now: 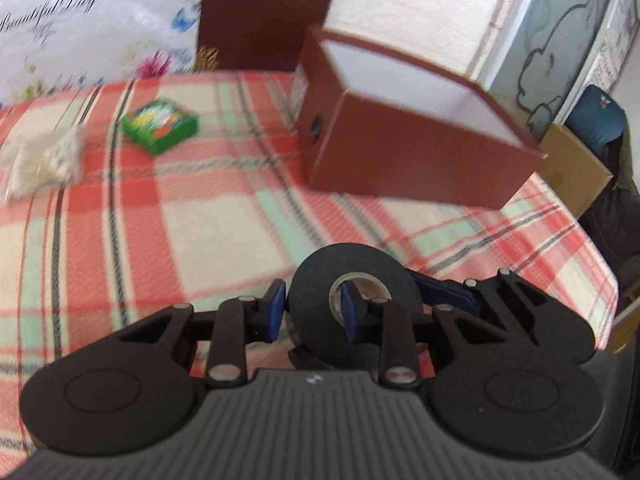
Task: Organize objects
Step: 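Carry the black tape roll into the brown box and release it, then move the right gripper back to the bag of cotton swabs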
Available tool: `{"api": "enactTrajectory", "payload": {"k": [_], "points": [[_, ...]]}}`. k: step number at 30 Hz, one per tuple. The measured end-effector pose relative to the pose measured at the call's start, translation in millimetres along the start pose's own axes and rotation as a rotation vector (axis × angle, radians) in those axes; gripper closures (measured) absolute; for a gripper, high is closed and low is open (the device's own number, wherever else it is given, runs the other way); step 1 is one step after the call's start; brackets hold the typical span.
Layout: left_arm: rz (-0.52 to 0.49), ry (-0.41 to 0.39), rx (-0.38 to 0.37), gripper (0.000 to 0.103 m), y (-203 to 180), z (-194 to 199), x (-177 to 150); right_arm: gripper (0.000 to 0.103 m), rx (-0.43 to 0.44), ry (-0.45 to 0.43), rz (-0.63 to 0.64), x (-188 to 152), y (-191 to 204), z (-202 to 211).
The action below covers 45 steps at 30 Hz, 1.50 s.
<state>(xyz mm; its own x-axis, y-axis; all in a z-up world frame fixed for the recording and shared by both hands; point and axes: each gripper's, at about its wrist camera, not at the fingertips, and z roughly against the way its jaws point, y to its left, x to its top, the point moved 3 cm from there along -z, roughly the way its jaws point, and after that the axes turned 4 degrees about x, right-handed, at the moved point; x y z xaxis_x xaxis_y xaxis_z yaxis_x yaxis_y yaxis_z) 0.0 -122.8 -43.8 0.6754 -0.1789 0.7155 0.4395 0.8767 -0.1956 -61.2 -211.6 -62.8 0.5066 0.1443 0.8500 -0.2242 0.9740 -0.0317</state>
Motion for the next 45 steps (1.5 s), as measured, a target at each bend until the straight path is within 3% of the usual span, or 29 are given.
{"api": "enactTrajectory", "payload": {"k": [6, 9, 15, 19, 20, 22, 25, 34, 39, 45], "points": [[-0.140, -0.150, -0.037, 0.071, -62.5, 11.4, 67.3, 0.022, -0.149, -0.205, -0.001, 37.8, -48.1, 34.0], [-0.170, -0.180, -0.066, 0.071, -90.3, -2.7, 100.3, 0.022, -0.210, -0.268, -0.004, 56.7, -83.3, 41.1], [-0.201, -0.177, -0.077, 0.069, -136.2, -68.3, 144.5, 0.021, -0.290, -0.284, -0.061, 70.9, -163.8, 19.5], [-0.153, -0.155, 0.016, 0.067, -144.6, -104.7, 158.9, 0.015, -0.359, -0.213, -0.068, 70.9, -208.5, -29.4], [-0.125, -0.137, 0.007, 0.067, -141.1, -107.0, 160.3, 0.015, -0.393, -0.203, -0.085, 68.0, -217.2, -36.0], [-0.100, -0.149, -0.021, 0.066, -134.0, -98.8, 159.0, 0.018, -0.374, -0.215, -0.147, 62.7, -226.3, -29.9], [-0.128, -0.174, 0.037, 0.066, -134.7, -86.1, 150.6, 0.017, -0.371, -0.251, -0.190, 51.4, -224.7, -12.4], [-0.169, -0.151, 0.095, 0.066, -126.3, -40.0, 109.6, 0.016, -0.392, -0.307, -0.283, 19.5, -181.6, 49.7], [-0.145, -0.136, 0.149, 0.066, -102.7, -15.3, 85.1, 0.017, -0.368, -0.277, -0.334, 16.6, -163.5, 67.3], [-0.110, -0.129, 0.237, 0.055, -74.7, 5.3, 61.3, 0.017, -0.295, -0.259, -0.423, 14.9, -153.7, 81.6]]}}
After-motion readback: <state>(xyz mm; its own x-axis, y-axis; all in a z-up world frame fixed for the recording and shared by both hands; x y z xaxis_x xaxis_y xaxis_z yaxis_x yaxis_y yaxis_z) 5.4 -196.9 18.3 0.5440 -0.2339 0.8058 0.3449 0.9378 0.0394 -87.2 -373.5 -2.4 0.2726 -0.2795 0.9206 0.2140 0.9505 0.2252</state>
